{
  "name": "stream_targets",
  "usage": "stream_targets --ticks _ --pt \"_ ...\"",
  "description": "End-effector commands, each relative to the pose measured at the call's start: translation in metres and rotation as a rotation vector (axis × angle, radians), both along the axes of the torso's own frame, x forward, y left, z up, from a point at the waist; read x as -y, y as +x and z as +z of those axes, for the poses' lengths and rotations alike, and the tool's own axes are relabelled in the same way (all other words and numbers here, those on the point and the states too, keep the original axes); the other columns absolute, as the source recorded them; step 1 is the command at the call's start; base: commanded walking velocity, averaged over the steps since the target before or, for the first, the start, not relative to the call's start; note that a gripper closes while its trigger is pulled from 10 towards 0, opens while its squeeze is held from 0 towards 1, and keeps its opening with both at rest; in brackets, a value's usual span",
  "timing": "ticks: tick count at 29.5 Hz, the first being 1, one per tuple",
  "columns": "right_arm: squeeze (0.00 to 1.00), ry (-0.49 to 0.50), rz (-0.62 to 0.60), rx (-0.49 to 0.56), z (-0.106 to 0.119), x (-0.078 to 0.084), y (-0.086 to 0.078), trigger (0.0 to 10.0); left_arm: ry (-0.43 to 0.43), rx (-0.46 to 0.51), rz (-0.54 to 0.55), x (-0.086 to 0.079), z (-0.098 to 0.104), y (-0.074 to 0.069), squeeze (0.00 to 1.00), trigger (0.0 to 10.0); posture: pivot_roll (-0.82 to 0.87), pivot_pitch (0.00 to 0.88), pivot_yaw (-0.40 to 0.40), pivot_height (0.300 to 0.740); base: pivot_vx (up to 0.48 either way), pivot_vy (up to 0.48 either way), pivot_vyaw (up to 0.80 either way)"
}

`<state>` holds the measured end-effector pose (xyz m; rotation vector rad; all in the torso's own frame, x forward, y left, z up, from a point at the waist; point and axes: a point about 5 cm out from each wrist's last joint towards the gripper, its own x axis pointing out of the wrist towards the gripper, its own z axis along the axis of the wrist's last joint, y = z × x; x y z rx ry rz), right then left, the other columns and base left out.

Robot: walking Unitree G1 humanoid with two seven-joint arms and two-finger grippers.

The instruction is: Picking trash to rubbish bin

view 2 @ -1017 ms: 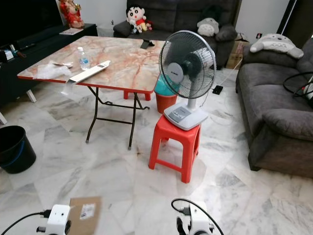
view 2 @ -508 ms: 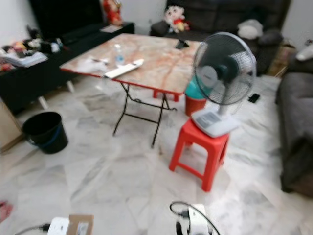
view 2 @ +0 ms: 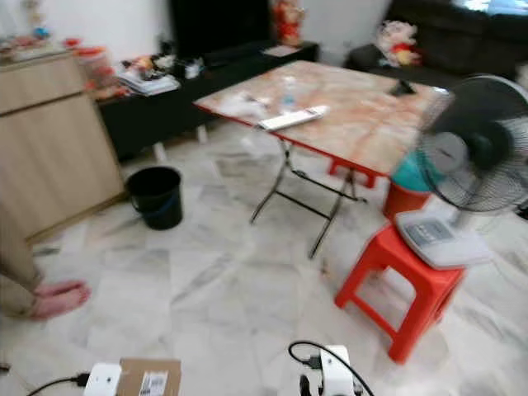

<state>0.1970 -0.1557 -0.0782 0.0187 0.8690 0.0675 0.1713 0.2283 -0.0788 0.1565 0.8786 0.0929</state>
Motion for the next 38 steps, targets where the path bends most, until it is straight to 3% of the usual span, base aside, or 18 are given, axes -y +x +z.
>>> stream_targets --ticks 1,20,33,38 --pt "0.00 -0.016 -0.015 -0.008 -0.001 0.007 -0.002 10.0 0.003 0.001 0.003 0.002 0.000 0.002 0.00 10.0 -0.05 0.000 -0.008 0.740 0.000 0.000 0.75" --pt "0.00 0.026 -0.087 0.021 0.001 0.002 0.001 10.0 0.034 0.002 -0.033 -0.002 0.004 0.008 0.00 10.0 -0.05 0.000 0.041 0.740 0.000 0.000 0.09" --pt "0.00 0.021 -0.102 0.020 0.001 0.003 0.001 10.0 0.070 0.013 -0.070 -0.003 0.011 0.024 0.00 10.0 -0.05 0.000 0.055 0.740 0.000 0.000 0.00" --pt "0.00 0.025 -0.108 0.022 0.001 0.002 0.001 10.0 0.074 0.002 -0.068 -0.002 0.010 0.022 0.00 10.0 -0.05 0.000 0.059 0.740 0.274 0.000 0.00"
